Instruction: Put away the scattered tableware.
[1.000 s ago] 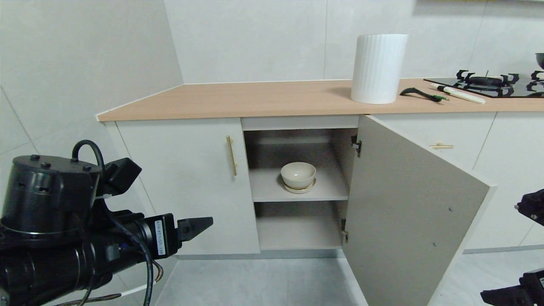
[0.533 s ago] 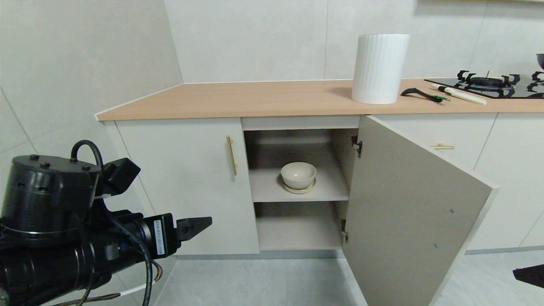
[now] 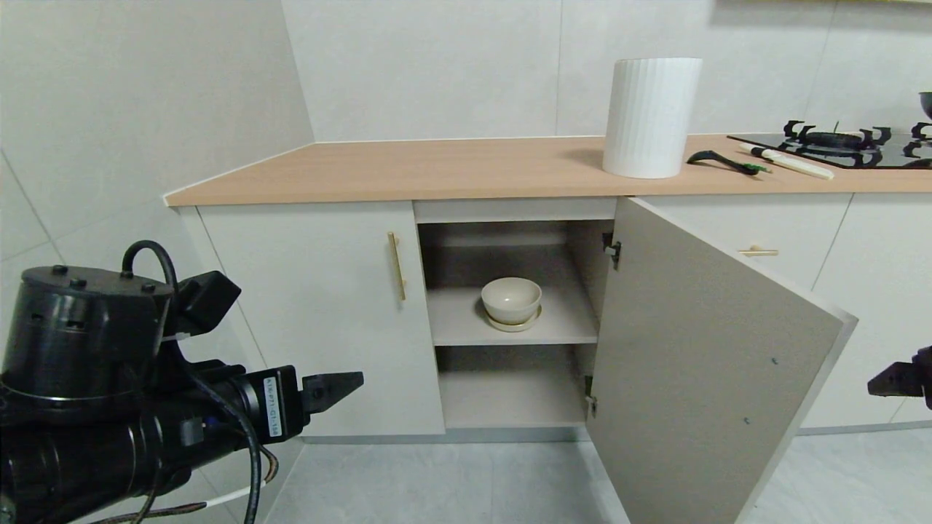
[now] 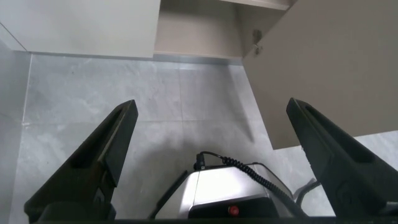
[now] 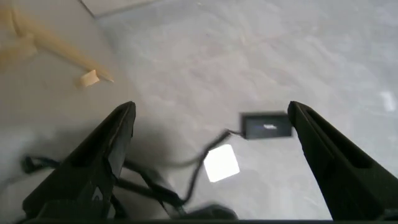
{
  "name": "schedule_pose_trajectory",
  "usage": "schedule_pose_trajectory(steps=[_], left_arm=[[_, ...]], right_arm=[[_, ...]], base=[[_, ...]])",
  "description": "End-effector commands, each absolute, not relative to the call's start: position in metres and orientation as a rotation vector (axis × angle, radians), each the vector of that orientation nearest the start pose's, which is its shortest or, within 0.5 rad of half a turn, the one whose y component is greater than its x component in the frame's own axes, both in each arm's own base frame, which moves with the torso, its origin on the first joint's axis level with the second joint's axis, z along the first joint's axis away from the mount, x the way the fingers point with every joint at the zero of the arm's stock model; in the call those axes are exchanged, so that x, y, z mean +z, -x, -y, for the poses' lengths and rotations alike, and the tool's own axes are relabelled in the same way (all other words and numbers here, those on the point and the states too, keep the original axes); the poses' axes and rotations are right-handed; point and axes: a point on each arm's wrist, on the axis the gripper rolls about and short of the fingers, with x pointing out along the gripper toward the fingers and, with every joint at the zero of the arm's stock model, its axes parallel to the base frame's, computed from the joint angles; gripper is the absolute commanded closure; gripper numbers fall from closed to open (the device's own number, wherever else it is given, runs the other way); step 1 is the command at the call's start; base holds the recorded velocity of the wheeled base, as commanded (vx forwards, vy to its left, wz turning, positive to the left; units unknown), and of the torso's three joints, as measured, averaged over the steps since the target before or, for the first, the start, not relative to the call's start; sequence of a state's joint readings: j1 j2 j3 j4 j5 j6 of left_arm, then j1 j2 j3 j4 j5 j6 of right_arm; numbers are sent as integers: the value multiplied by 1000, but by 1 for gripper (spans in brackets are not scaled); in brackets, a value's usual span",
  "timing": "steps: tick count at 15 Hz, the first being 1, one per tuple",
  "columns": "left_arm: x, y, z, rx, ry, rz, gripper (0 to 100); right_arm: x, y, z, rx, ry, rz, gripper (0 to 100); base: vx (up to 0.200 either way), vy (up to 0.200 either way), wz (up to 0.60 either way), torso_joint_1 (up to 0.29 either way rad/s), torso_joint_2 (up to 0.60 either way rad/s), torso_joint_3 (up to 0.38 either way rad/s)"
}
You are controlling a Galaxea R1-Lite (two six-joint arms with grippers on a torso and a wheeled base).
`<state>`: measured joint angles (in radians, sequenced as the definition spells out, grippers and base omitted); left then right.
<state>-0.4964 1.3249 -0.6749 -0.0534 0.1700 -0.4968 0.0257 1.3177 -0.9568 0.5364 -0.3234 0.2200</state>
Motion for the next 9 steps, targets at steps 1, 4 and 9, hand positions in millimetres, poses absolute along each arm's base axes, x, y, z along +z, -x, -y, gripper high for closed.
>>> schedule_pose_trajectory(steps=[1, 4, 9], left_arm=[[188, -175, 90, -167, 284, -626, 0], [189, -174, 90, -169, 284, -625, 0], [188, -175, 90, -170, 286, -627, 0]], right_arm=[[207, -191, 6, -384, -51, -909, 0], [195, -206, 3, -283, -117, -823, 0], [173, -236, 2, -306, -211, -782, 0]], base=[[0, 0, 0, 0, 0, 0], [0, 0, 0, 0, 0, 0], [0, 0, 0, 0, 0, 0]])
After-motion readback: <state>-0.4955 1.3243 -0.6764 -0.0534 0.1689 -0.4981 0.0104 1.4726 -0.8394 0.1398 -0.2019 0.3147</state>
